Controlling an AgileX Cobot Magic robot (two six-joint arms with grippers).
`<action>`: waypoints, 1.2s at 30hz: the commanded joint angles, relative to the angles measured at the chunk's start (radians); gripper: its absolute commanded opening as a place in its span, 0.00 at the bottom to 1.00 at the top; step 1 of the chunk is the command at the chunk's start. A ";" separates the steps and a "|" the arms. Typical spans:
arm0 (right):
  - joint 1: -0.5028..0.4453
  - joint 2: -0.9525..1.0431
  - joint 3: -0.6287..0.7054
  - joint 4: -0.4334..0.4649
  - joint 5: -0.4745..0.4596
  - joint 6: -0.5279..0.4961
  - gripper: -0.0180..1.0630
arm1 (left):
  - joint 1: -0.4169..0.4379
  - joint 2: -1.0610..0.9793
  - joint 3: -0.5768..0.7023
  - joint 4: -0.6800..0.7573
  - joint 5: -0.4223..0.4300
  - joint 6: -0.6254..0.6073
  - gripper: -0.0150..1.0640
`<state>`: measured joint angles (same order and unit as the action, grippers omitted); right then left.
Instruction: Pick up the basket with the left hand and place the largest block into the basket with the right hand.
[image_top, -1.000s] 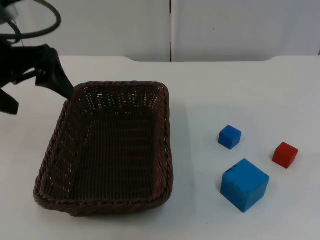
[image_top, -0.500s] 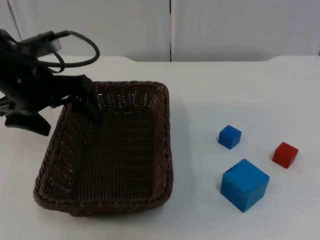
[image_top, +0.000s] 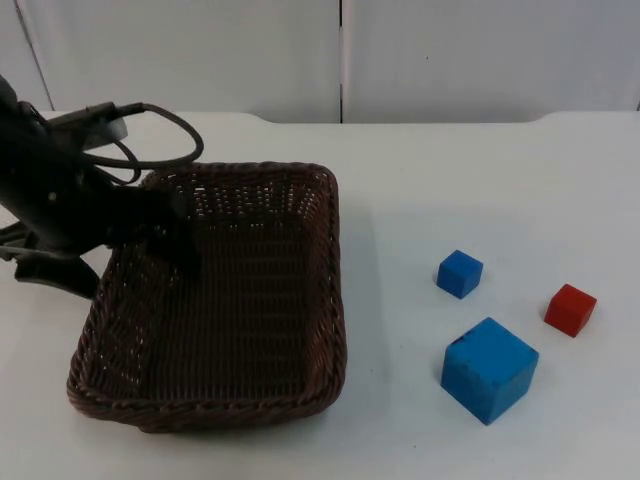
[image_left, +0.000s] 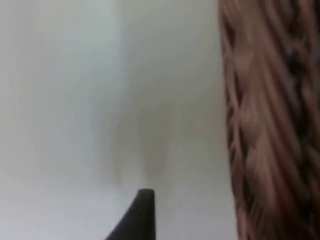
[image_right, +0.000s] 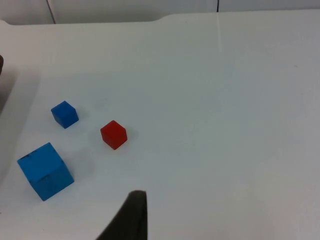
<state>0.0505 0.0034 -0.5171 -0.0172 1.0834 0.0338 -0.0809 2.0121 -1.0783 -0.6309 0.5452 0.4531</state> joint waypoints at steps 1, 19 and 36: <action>-0.007 -0.003 0.002 -0.004 -0.005 0.002 0.99 | -0.001 0.012 -0.002 0.004 -0.010 -0.006 0.86; -0.007 -0.003 0.002 -0.004 -0.005 0.004 0.99 | -0.001 0.029 -0.002 -0.014 -0.003 -0.024 0.01; -0.007 -0.003 0.002 -0.004 -0.005 0.004 0.99 | 0.001 -0.217 0.058 -0.010 0.073 -0.118 0.01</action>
<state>0.0505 0.0034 -0.5171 -0.0172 1.0834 0.0407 -0.0809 1.8593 -1.0362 -0.6306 0.6059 0.3458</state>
